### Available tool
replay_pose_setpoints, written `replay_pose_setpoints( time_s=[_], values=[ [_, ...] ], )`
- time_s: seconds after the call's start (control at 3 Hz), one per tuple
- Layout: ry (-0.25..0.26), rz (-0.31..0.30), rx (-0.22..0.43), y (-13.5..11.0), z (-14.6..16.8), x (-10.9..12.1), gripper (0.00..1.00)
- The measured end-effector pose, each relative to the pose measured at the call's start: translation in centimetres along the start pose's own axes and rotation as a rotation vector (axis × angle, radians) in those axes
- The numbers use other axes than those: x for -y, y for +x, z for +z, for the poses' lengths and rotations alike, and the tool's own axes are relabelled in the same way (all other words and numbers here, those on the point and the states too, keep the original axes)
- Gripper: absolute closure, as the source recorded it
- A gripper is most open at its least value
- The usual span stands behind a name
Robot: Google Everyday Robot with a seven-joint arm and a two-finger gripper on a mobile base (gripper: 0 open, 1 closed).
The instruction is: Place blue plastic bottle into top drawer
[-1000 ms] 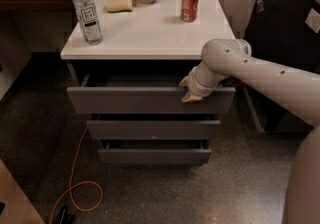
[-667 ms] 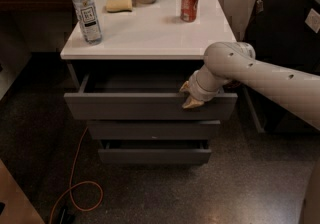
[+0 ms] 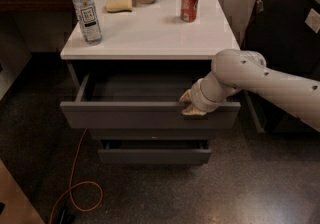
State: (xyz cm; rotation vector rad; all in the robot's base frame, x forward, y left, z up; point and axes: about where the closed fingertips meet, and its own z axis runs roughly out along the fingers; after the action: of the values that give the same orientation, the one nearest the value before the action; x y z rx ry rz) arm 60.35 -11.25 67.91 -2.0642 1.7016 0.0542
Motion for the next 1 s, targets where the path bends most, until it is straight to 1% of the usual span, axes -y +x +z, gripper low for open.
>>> replay_pose_setpoints(
  time_s=[0.33, 0.67, 1.0],
  values=[
    [-0.006, 0.022, 0.033, -1.0, -0.9, -1.9, 1.00],
    [-0.003, 0.033, 0.056, -1.8, -1.9, -3.0, 1.00],
    [0.005, 0.021, 0.056, -2.7, -3.3, -3.1, 0.82]
  ],
)
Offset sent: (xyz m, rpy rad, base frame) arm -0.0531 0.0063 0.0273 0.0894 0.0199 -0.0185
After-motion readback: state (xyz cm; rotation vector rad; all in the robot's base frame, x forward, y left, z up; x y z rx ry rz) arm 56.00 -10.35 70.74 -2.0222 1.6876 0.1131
